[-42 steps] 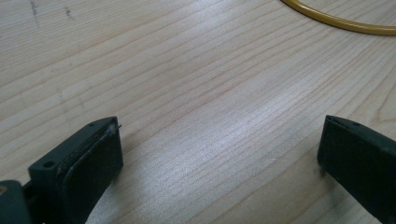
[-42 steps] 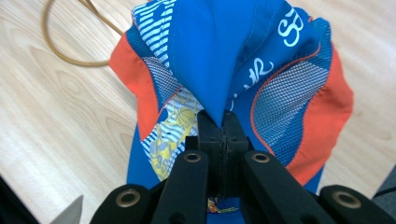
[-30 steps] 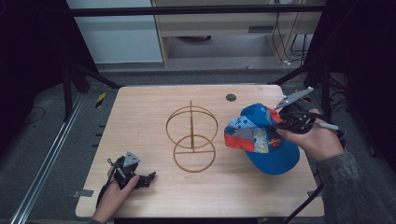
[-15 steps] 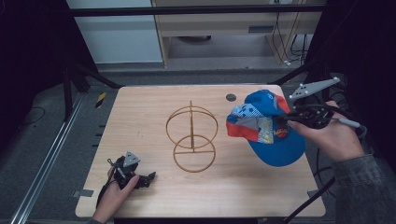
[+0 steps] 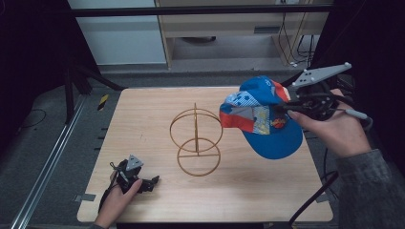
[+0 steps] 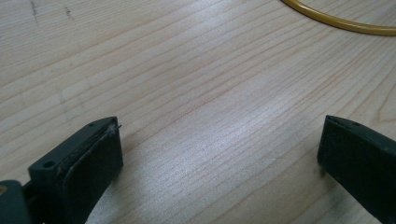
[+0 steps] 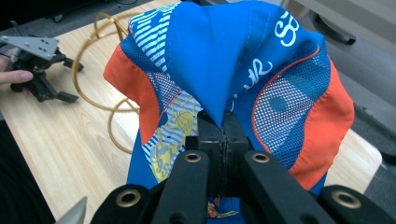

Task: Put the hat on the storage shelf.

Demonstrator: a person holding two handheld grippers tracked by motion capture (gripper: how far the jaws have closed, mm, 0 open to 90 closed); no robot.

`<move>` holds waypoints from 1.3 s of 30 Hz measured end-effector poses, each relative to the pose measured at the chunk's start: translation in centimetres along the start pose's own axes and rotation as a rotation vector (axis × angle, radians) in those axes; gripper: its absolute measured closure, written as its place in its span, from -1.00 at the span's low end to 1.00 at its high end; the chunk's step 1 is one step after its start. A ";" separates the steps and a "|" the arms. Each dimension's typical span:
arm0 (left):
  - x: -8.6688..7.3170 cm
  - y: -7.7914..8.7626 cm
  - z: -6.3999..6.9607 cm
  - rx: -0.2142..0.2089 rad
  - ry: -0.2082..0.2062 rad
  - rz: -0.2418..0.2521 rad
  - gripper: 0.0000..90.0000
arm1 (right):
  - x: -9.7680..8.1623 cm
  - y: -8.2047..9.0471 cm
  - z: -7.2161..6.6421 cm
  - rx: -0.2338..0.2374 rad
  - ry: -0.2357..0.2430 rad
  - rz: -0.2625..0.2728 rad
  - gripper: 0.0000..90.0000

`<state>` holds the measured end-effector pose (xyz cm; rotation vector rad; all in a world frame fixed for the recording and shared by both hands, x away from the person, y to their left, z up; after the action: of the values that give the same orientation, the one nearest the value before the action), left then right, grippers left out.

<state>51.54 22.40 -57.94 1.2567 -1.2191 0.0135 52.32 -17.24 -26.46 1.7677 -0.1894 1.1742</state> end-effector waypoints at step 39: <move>0.0 0.0 0.0 -0.001 -0.003 -0.004 -1.00 | 7.7 -9.0 -9.2 0.129 0.127 -0.034 1.00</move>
<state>51.52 22.44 -57.94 1.2590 -1.2189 0.0076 55.85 -2.72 -25.52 1.7930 -0.0082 1.2937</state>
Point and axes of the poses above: each handheld gripper's, and its own axes: y roughly backward along the jaws, x roughly out of its top, z roughly to its right, the point moved 10 cm from there along -y, roughly forward along the jaws, and after that the axes turned 13 degrees about -y, right-handed, at the moved point
